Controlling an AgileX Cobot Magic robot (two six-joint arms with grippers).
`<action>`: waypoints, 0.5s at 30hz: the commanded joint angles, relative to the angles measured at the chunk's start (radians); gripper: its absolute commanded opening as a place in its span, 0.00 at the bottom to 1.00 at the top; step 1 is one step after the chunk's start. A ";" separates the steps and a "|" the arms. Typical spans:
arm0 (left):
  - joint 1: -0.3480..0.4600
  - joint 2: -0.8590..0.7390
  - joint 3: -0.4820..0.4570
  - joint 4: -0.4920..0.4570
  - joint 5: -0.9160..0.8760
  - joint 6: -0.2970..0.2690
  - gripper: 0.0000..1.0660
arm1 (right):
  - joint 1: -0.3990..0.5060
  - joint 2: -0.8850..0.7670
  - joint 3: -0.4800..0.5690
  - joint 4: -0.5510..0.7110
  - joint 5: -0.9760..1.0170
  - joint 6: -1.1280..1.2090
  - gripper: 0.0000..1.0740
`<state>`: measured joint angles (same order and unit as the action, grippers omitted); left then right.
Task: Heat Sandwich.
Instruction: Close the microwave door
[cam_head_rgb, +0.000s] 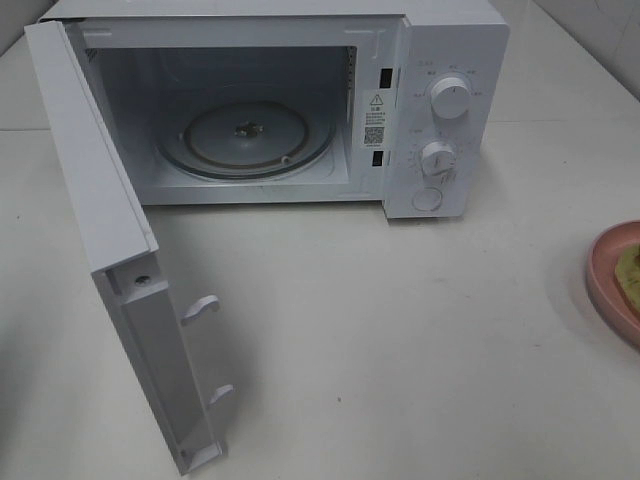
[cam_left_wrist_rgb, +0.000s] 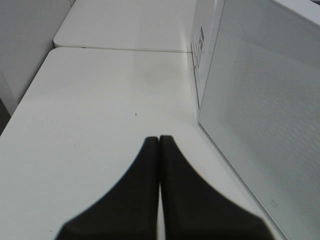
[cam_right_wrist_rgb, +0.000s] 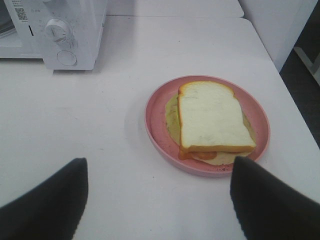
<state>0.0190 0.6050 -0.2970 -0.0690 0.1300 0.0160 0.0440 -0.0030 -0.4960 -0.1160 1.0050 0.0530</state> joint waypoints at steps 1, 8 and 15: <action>0.002 0.061 0.041 0.000 -0.197 0.001 0.00 | -0.007 -0.029 0.002 -0.004 -0.010 -0.006 0.70; -0.003 0.270 0.052 0.036 -0.468 0.001 0.00 | -0.007 -0.029 0.002 -0.004 -0.010 -0.006 0.70; -0.003 0.492 0.052 0.181 -0.714 -0.038 0.00 | -0.007 -0.029 0.002 -0.004 -0.010 -0.006 0.70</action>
<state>0.0190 1.0310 -0.2450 0.0490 -0.4820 0.0080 0.0440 -0.0030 -0.4960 -0.1160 1.0040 0.0530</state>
